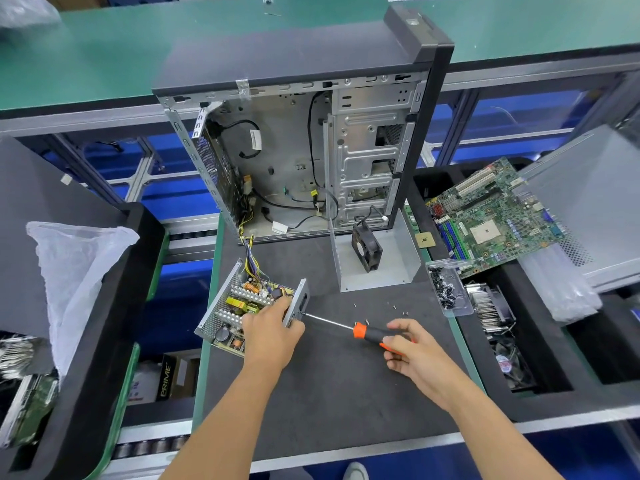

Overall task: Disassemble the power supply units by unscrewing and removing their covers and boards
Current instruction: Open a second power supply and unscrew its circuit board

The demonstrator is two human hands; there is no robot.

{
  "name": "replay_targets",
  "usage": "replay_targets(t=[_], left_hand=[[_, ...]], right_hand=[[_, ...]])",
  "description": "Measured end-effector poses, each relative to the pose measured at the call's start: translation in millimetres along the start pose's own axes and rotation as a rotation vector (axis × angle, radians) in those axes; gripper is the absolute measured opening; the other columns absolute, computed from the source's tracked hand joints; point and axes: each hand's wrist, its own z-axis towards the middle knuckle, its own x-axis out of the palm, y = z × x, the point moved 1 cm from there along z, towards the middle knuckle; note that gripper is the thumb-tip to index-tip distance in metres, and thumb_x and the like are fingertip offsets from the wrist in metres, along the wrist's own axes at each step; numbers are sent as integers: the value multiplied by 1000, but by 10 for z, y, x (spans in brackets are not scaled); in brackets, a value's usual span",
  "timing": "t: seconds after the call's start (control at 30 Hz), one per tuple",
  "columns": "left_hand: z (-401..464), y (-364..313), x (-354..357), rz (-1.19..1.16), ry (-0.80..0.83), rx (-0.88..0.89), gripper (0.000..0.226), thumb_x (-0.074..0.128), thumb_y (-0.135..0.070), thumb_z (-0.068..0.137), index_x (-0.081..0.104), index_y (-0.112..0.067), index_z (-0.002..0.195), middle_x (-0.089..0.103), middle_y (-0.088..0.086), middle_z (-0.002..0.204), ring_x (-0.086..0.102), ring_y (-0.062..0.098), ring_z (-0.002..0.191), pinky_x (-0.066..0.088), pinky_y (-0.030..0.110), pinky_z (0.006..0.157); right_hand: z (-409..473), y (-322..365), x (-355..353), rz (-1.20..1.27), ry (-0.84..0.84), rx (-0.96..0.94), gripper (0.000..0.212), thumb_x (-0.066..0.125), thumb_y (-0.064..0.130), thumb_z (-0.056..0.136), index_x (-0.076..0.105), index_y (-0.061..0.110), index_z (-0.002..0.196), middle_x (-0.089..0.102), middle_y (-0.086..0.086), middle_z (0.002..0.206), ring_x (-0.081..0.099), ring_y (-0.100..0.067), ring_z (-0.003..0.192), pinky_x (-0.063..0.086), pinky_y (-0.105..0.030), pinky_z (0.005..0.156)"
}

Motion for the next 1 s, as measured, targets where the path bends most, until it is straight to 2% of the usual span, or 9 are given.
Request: replay_targets(t=[0.07,0.2,0.33,0.47,0.57,0.67,0.77,0.87,1.0], left_hand=[[2,8,10,-18,-12,-14,8,61,-19,87,61,-22,94,53,-6,64,37,11,62,37,39,79],[-2,17,12,16,-6,-10,9,60,-21,88,62,-22,97,57,-5,67,36,7,62,33,37,79],[3,7,9,22,0,-16,10,60,-21,88,62,-21,98,59,-3,69,39,14,63,33,37,79],[-10,6,-2,9,-12,-30,5,58,-20,87,58,-22,91,54,-3,67,28,2,65,29,37,74],[-14,3,-5,19,0,-25,5,58,-20,88,59,-21,92,59,0,70,30,3,64,29,37,75],[-6,-4,-18,25,10,-15,4,57,-20,88,56,-22,90,61,2,72,40,19,65,30,37,78],[-7,-3,-12,34,2,-11,4,58,-20,87,56,-22,90,62,3,72,37,19,65,31,37,78],[-6,-1,-12,28,6,-15,5,58,-20,87,57,-21,92,61,2,71,37,17,63,31,38,78],[-6,10,-5,21,1,-9,6,58,-20,87,57,-24,92,60,0,70,36,9,62,30,37,78]], right_hand=[[-28,5,33,66,6,39,10,61,14,97,58,9,105,55,-17,98,56,-21,66,52,-32,64],[-77,48,86,-150,-31,262,58,33,61,100,60,10,106,63,-15,74,52,-19,49,45,-26,47],[-22,4,56,-143,-94,138,31,54,38,100,57,7,105,62,-11,70,50,-16,48,43,-25,45],[20,-9,29,201,-94,33,23,73,5,86,57,12,101,53,-15,95,57,-21,71,55,-32,67],[-20,41,47,230,-65,94,28,71,34,89,60,13,102,61,-16,96,63,-23,76,55,-35,69],[-54,80,71,-32,-96,239,69,37,71,93,62,8,107,71,-21,84,65,-24,59,52,-28,51],[-37,62,57,-89,-108,150,42,52,45,100,60,4,107,67,-16,76,60,-20,53,49,-26,49],[-29,39,51,138,-84,96,11,64,8,94,58,12,102,60,-16,101,60,-22,71,52,-32,64],[-97,71,78,83,-39,243,37,53,49,99,58,12,104,63,-19,92,63,-26,66,52,-31,57]])
